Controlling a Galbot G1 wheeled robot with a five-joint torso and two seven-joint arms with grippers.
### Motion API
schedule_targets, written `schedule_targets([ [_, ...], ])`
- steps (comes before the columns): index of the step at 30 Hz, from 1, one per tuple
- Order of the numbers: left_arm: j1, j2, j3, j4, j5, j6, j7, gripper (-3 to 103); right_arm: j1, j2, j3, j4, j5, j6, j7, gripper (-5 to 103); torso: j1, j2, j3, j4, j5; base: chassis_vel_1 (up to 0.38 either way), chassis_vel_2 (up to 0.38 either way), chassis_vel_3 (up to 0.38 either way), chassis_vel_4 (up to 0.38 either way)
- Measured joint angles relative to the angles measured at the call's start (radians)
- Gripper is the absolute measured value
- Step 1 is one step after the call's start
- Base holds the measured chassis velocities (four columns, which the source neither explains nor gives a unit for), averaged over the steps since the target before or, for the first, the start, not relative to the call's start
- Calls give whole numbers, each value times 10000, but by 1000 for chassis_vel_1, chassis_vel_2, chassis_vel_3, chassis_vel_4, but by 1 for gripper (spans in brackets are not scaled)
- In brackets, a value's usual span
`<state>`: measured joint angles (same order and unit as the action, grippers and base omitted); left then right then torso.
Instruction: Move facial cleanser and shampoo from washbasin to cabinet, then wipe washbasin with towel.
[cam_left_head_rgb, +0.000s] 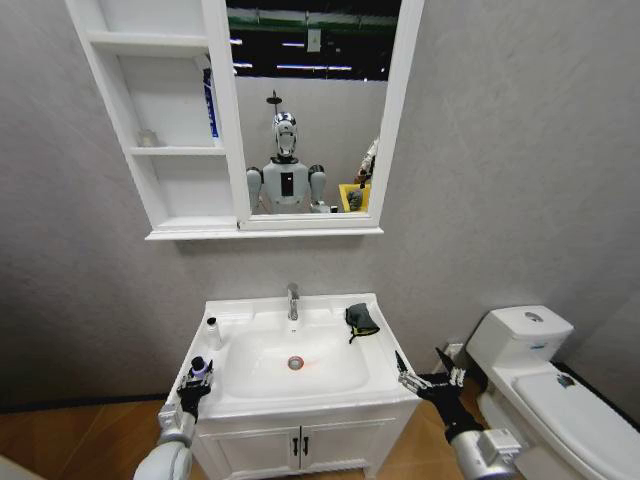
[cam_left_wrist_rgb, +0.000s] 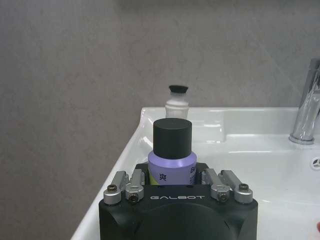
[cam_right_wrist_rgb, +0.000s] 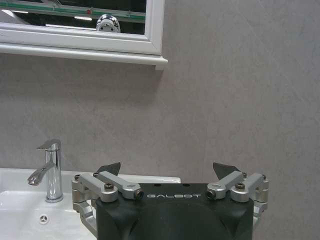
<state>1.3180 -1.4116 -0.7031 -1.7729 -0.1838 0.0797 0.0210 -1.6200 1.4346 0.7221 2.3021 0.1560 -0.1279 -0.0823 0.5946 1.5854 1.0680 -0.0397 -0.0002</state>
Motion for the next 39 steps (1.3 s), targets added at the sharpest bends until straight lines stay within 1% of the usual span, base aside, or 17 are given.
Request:
schedule_targets([
  [2, 181, 36, -8, -446, 32, 155, -131, 43, -1, 19, -10, -8, -4, -1, 8, 100, 0, 0, 0, 0, 0, 0, 0, 0, 0],
  [4, 511, 395, -39, -2009, -269, 1039, -798, 43, -34, 61, -16, -10, -10, -1, 15, 100, -1, 0, -1, -1, 4, 0, 0, 0, 0],
  [6, 513, 579, -41, -2459, -475, 1325, -1075, 43, -48, 68, -15, -9, -10, -1, 16, 100, -1, 0, -1, 0, 2, 0, 0, 0, 0],
  [7, 358, 1127, -57, -3332, -1100, 2063, -1726, 43, -58, 90, -3, -14, -11, -1, 17, 100, -2, 0, -1, -3, 0, 0, 0, 0, 0],
  [8, 358, 1127, -57, -3332, -1100, 2063, -1726, 43, -58, 90, -3, -14, -11, -1, 17, 100, -2, 0, -1, -3, 0, 0, 0, 0, 0],
  [11, -586, 2859, -108, -4890, -3282, 4330, -3401, 43, -30, 129, -6, -52, -22, -1, 17, 100, -1, 1, -2, -4, 3, 0, 0, 0, 0],
  [13, -901, 3302, -136, -5067, -3839, 4770, -3667, 43, -29, 141, -12, -53, -28, -1, 16, 100, -1, 0, -1, -2, -1, 0, 0, 0, 0],
  [15, -2031, 4720, -137, -5174, -5591, 5585, -4471, 43, -39, 232, -31, -73, -61, 2, 16, 100, -1, 0, -1, -4, -2, 0, 0, 0, 0],
  [16, -2031, 4720, -137, -5174, -5591, 5585, -4471, 43, -39, 232, -31, -73, -61, 2, 16, 100, -1, 0, -1, -4, -2, 0, 0, 0, 0],
  [17, -2920, 5728, -37, -4869, -6638, 5848, -4816, 43, -86, 306, -36, -95, -109, 36, 15, 100, -1, 0, 0, -5, 0, 0, 0, 0, 0],
  [18, -2920, 5728, -37, -4869, -6638, 5848, -4816, 43, -86, 306, -36, -95, -109, 36, 15, 100, -1, 0, 0, -5, 0, 0, 0, 0, 0],
  [20, -4676, 6974, 323, -3978, -7634, 6050, -4930, 43, -188, 405, -25, -114, -165, 121, 15, 100, 0, 0, 0, -4, -1, 0, 0, 0, 0],
  [24, -7085, 7791, 1377, -2848, -8966, 6498, -5057, 43, -231, 443, 39, -126, -192, 161, 115, 100, 1, 0, 0, -3, -1, 0, 0, 0, 0],
  [26, -7427, 7867, 1572, -2693, -9102, 6543, -5060, 43, -231, 442, 50, -126, -194, 161, 137, 100, 0, 1, 1, -3, 0, 0, 0, 0, 0],
  [28, -9746, 8010, 2930, -1502, -9455, 6630, -4906, 43, -214, 441, 55, -143, -242, 161, 238, 100, 0, 0, 1, -2, 3, 0, 0, 0, 0],
  [30, -10326, 7955, 3354, -1152, -9462, 6628, -4818, 43, -207, 444, 41, -163, -263, 159, 277, 100, 0, 0, 0, 0, 4, 0, 0, 0, 0],
  [39, -13673, 6775, 5986, 2191, -8760, 6443, -4082, 43, -375, 519, 163, -300, -276, 337, 542, 100, 2, -1, 2, -5, 3, 0, 0, 0, 0],
])
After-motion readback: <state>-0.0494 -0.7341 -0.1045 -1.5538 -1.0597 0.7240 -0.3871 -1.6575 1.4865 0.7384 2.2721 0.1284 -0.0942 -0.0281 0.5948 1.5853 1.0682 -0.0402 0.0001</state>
